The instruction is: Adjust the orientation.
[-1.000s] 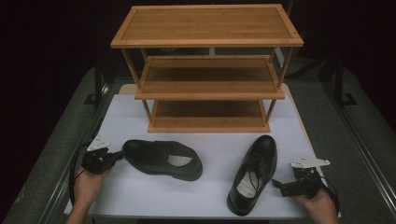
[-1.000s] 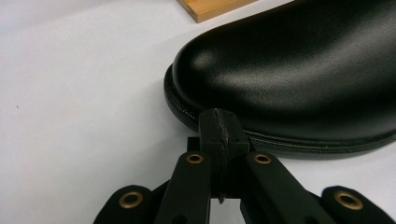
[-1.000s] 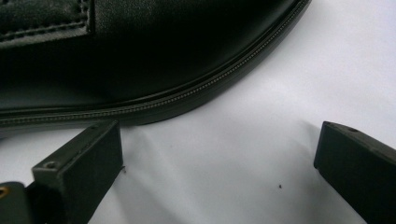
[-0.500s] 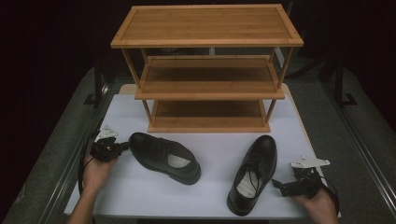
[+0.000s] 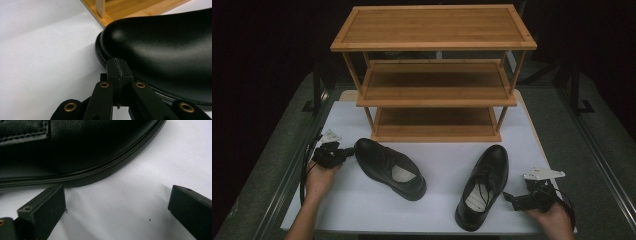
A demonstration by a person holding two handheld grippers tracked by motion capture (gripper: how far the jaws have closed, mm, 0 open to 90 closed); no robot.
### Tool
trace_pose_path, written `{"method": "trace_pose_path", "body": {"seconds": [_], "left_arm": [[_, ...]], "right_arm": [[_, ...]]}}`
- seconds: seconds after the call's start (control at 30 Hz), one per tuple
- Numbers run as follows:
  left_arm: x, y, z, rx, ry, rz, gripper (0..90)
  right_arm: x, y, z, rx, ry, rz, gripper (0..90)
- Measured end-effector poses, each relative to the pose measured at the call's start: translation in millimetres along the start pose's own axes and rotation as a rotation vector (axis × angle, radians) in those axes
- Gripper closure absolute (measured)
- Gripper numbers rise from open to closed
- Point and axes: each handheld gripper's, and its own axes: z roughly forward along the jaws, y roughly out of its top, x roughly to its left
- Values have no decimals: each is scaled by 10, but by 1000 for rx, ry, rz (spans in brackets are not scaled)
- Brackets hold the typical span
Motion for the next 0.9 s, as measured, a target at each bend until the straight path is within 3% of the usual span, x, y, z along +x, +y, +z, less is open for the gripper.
{"method": "trace_pose_path", "body": {"seconds": [0.07,0.13,0.4,0.67,0.9], "left_arm": [[62,22,3,15,29,8,900],[173,63,19,-2,41,-14,900],[259,129,203,0,10,-32,900],[175,145,247,3,-2,-33,900],[-5,211,349,-2,-51,-4,900]], "right_arm": [[0,0,0,0,0,0,9],[0,-1,0,0,0,0,9],[-1,0,0,0,0,-1,9],[-2,0,1,0,0,0,9],[-1,1,1,0,0,1,9]]}}
